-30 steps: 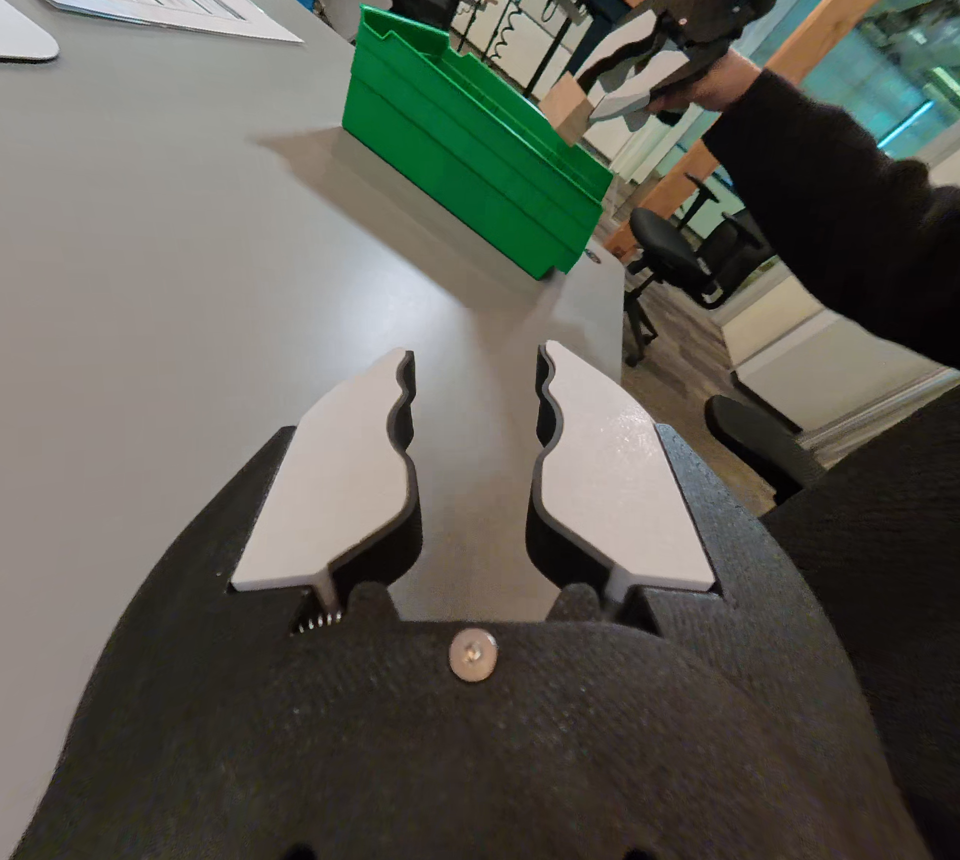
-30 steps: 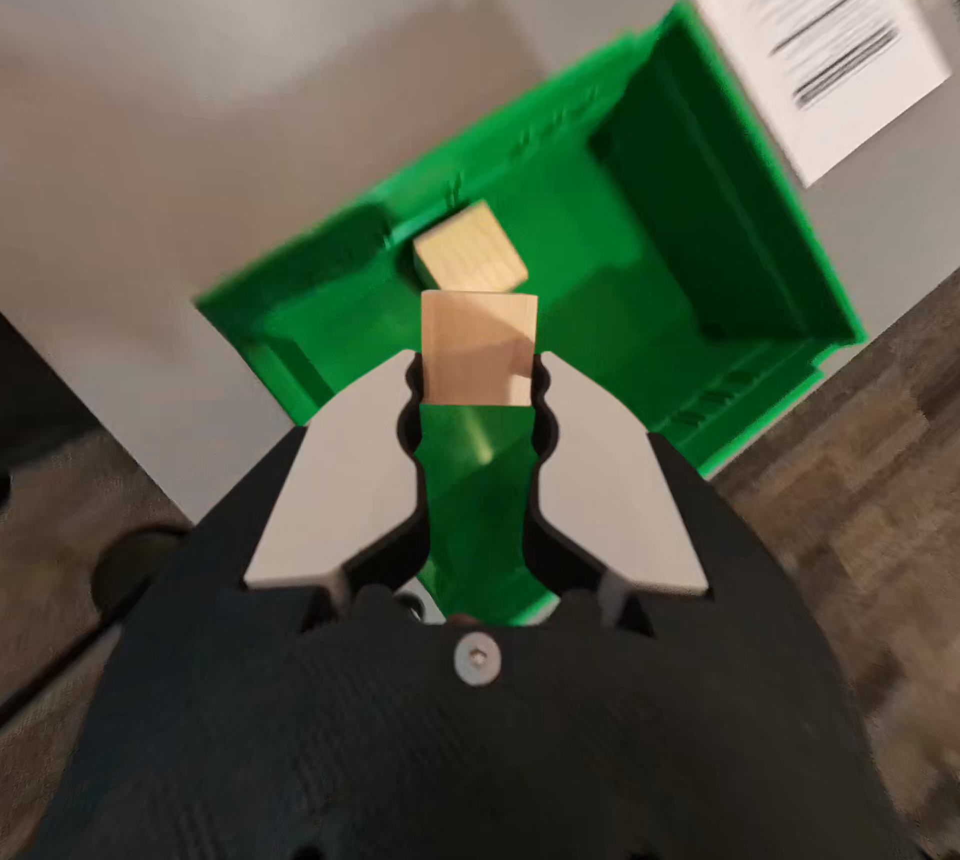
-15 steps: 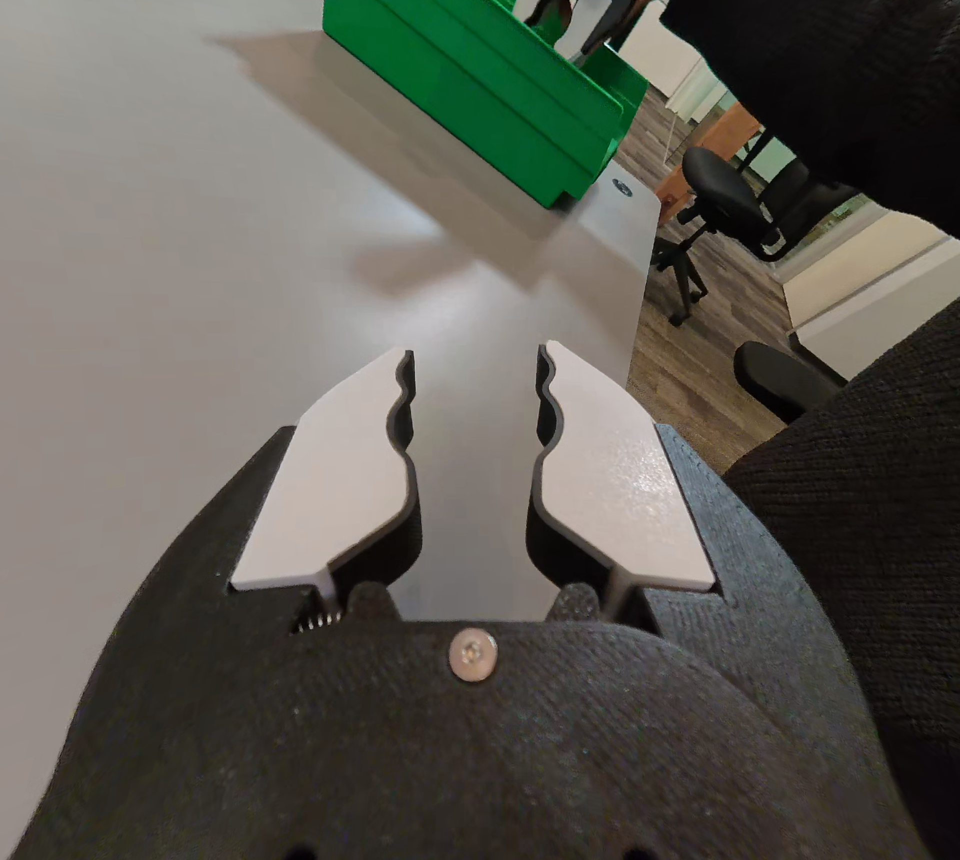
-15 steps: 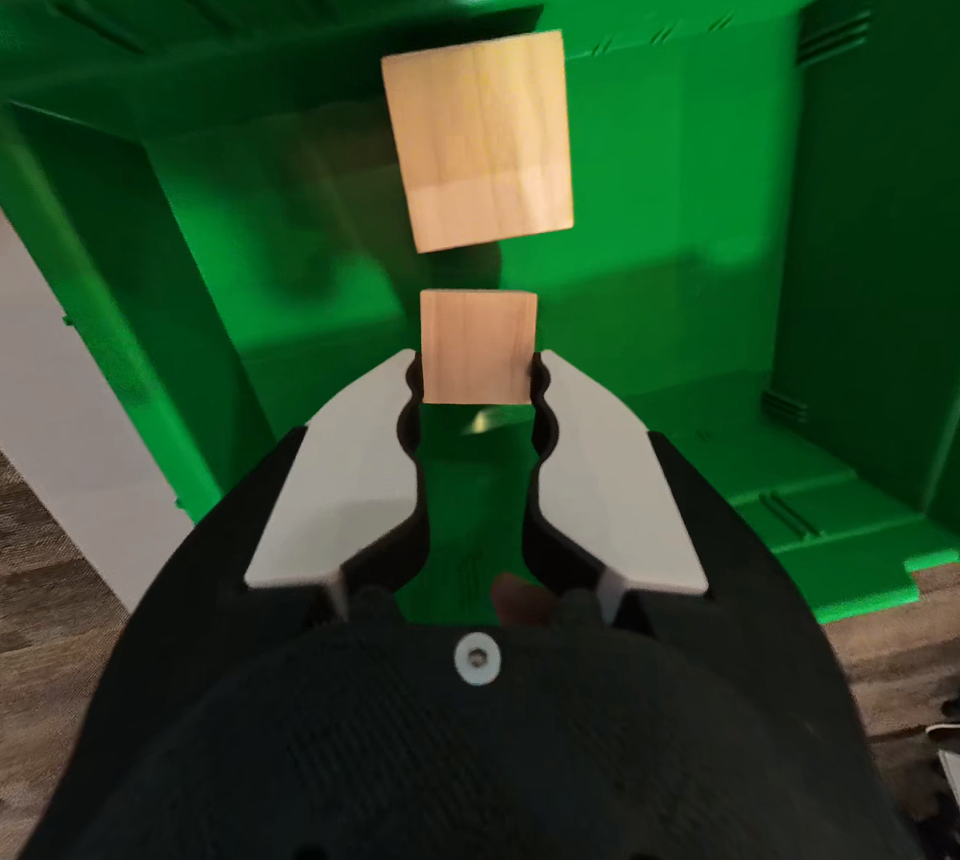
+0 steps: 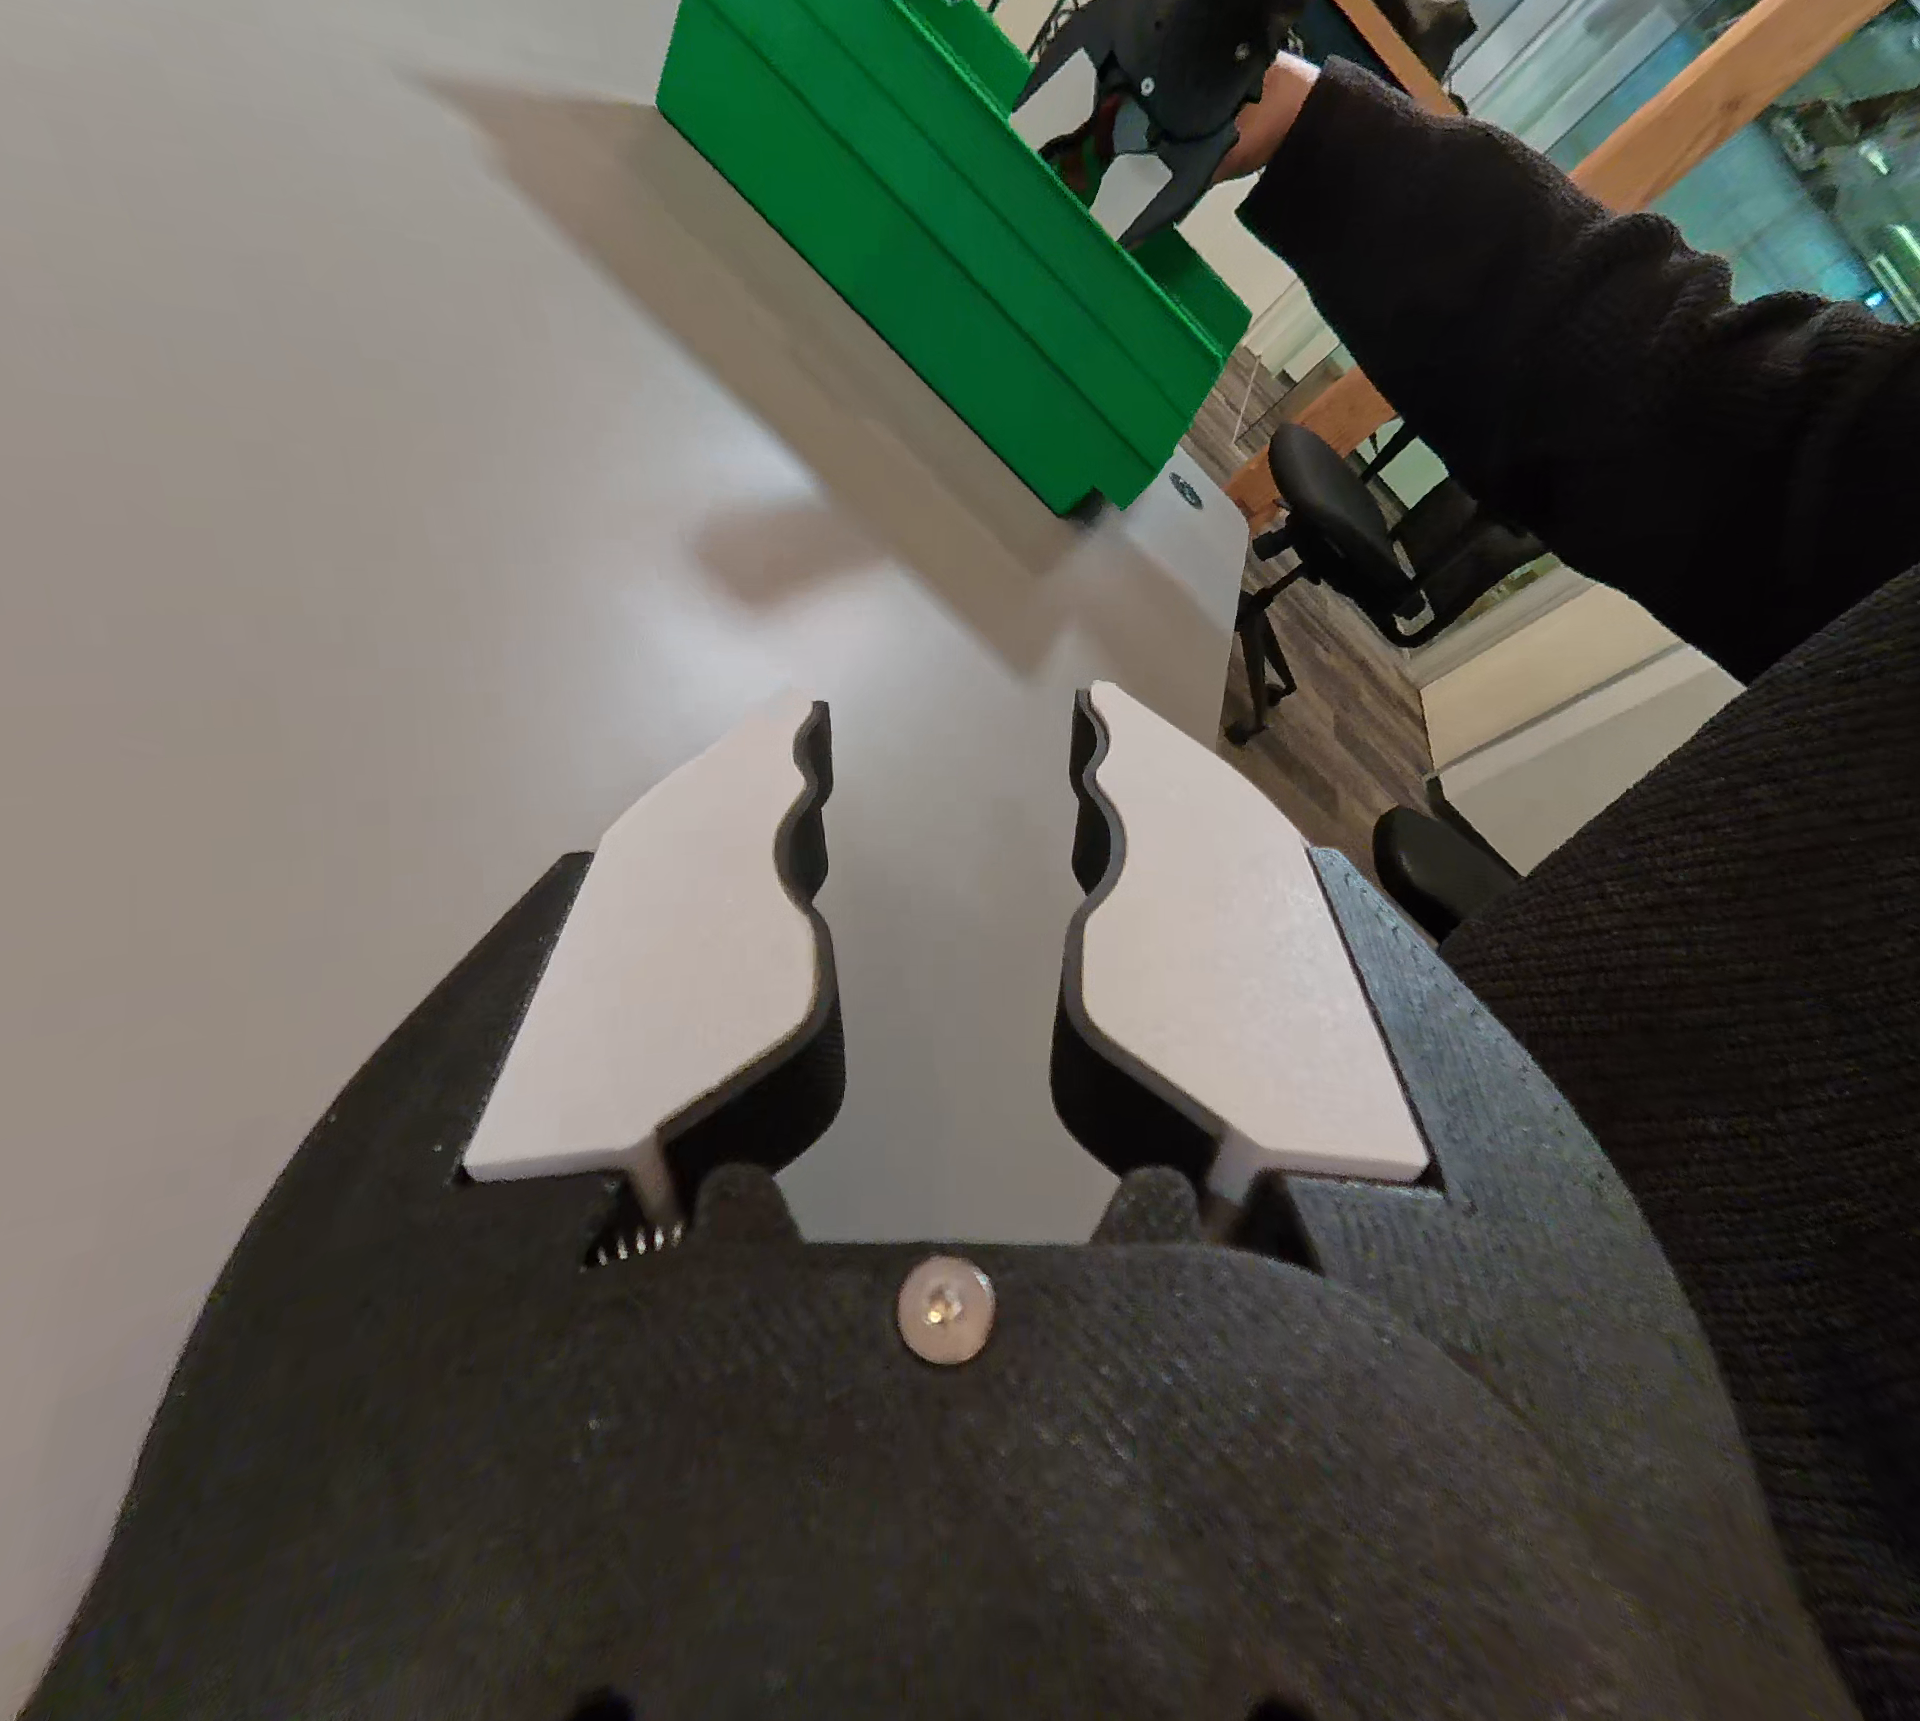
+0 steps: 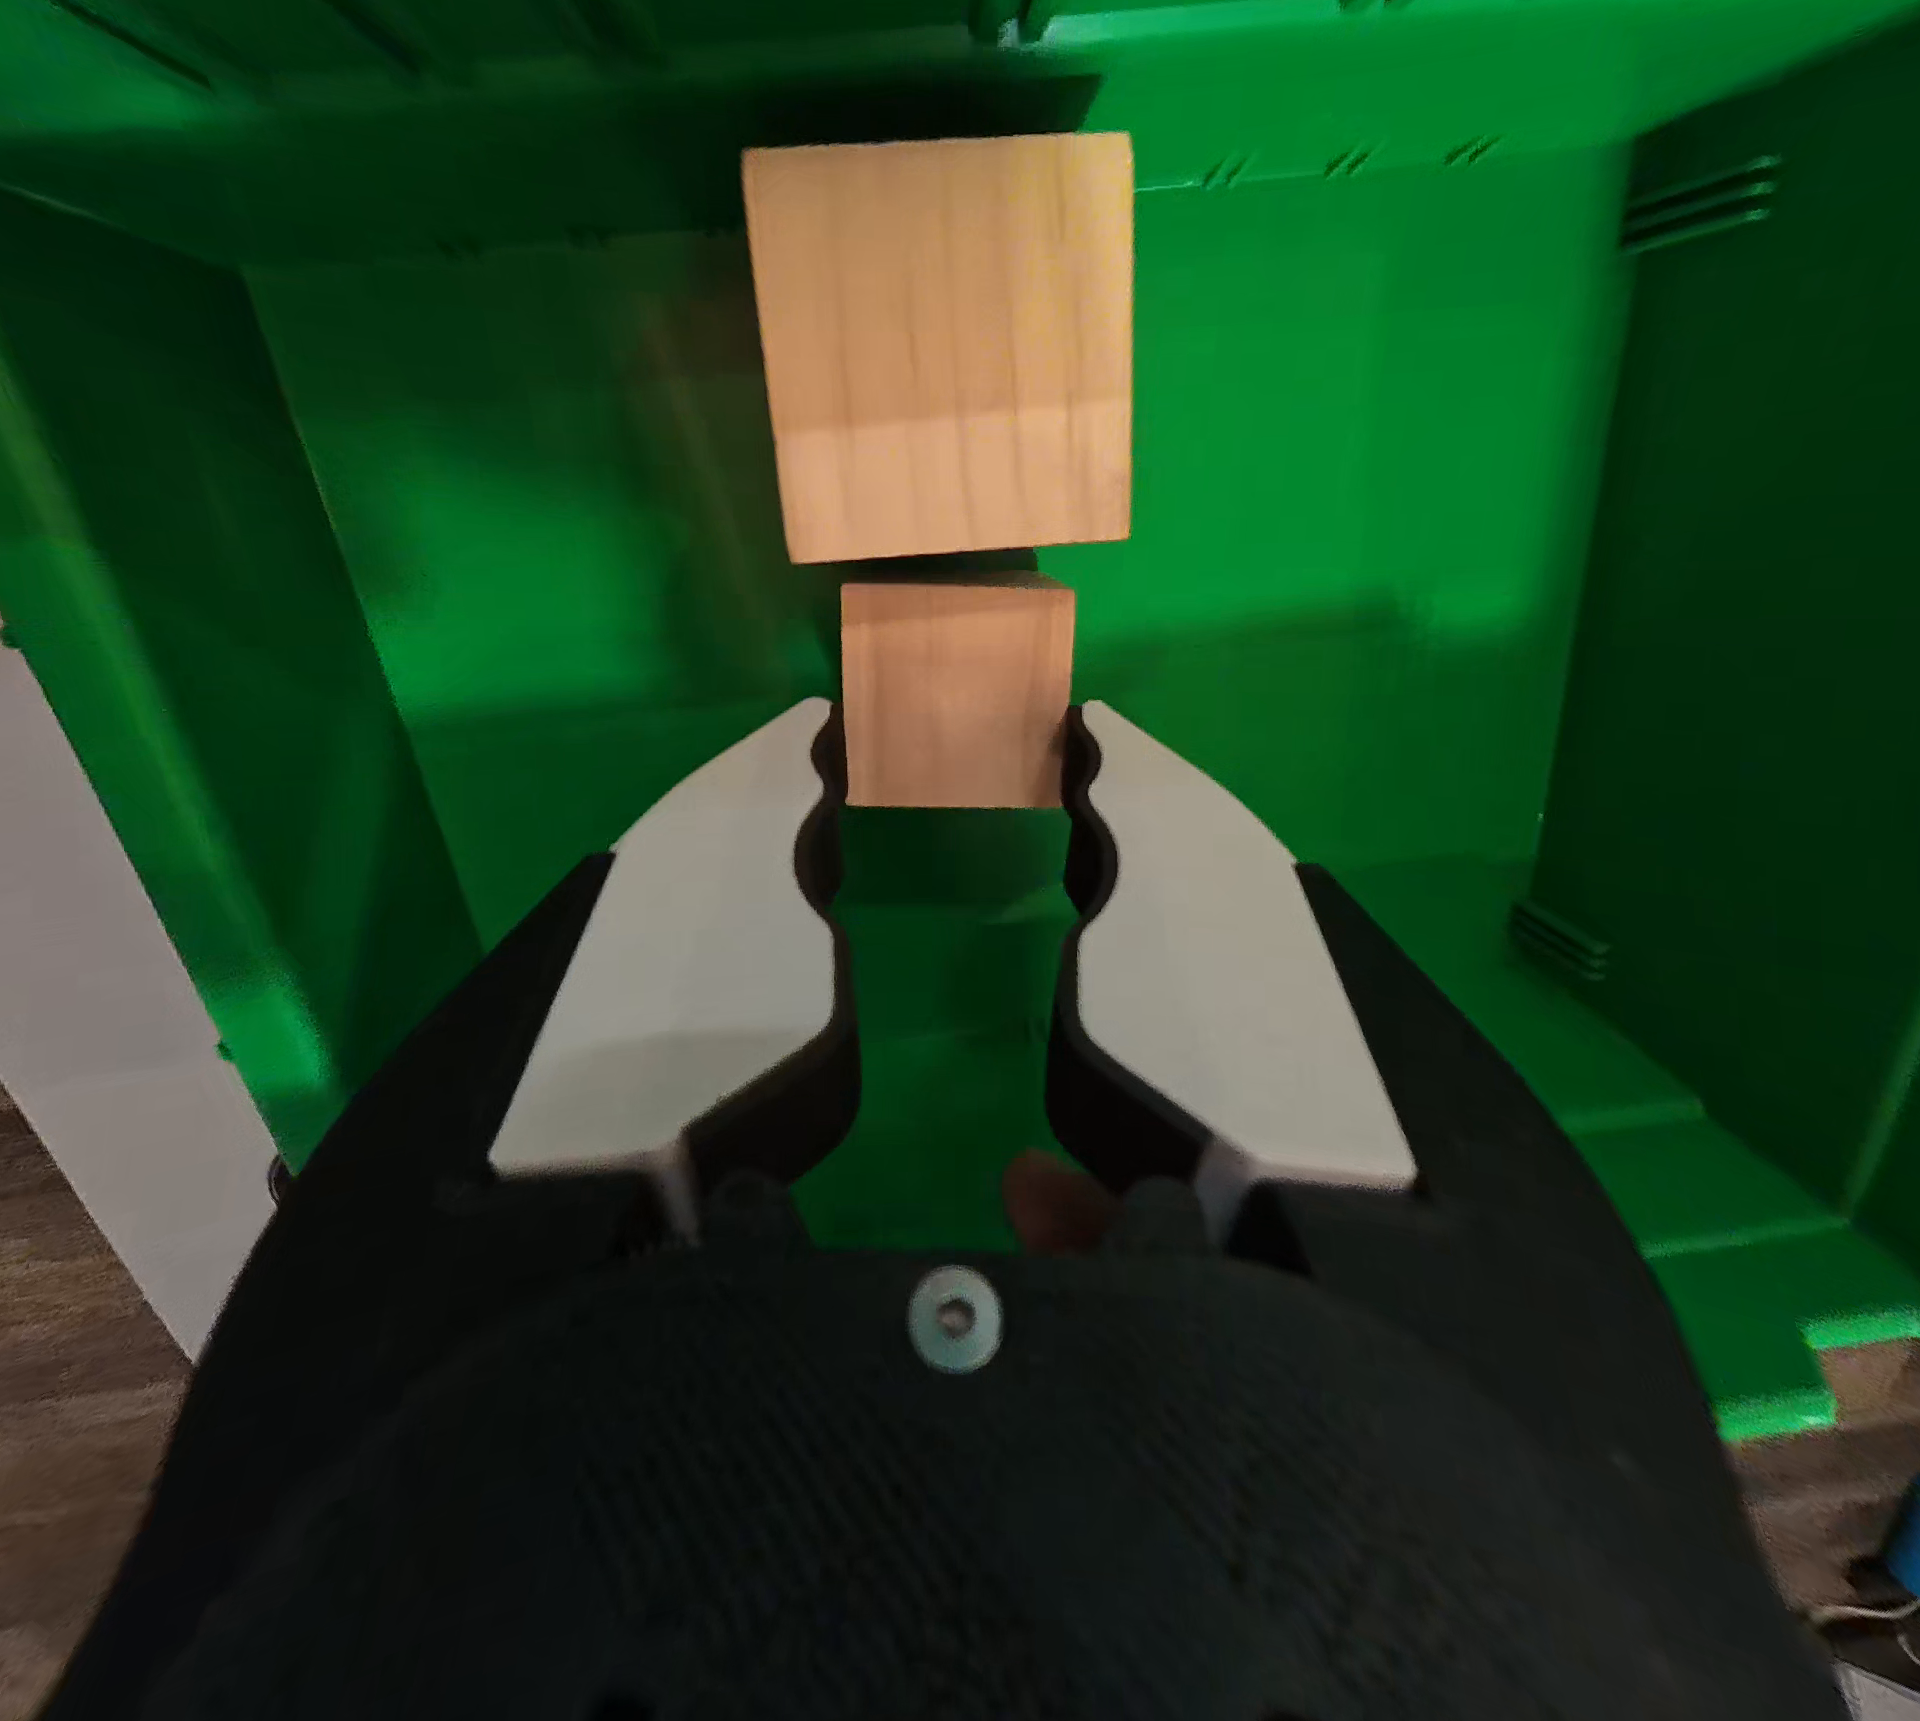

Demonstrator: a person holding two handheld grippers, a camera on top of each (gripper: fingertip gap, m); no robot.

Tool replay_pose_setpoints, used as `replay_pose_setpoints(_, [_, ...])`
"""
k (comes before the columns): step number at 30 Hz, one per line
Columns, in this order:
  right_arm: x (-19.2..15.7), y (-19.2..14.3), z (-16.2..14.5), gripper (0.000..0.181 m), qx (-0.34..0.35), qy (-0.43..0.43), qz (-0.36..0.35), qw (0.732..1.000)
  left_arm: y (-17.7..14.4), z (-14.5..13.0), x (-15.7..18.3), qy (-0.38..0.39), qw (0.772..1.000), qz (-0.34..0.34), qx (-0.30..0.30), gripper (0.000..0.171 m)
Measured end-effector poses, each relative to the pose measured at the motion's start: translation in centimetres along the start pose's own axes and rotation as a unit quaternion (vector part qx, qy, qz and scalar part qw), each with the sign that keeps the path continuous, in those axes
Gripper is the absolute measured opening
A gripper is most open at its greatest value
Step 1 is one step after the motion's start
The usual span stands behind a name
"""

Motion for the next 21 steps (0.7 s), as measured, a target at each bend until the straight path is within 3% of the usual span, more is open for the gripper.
replay_pose_setpoints(21, [0.17, -0.03, 0.08, 0.042, -0.033, -0.031, 0.02, 0.999, 0.81, -0.36, -0.34, -0.016, 1.0, -0.002, -0.003, 0.043])
Point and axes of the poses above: each gripper's, where its closed fingertips meet, y out along the fingers, z out of its top, x = y × z across the jaws, the point moved 2 cm from there along -y, back along the fingers, and after that the axes turned 8 degrees about y, right-handed, at the moved point
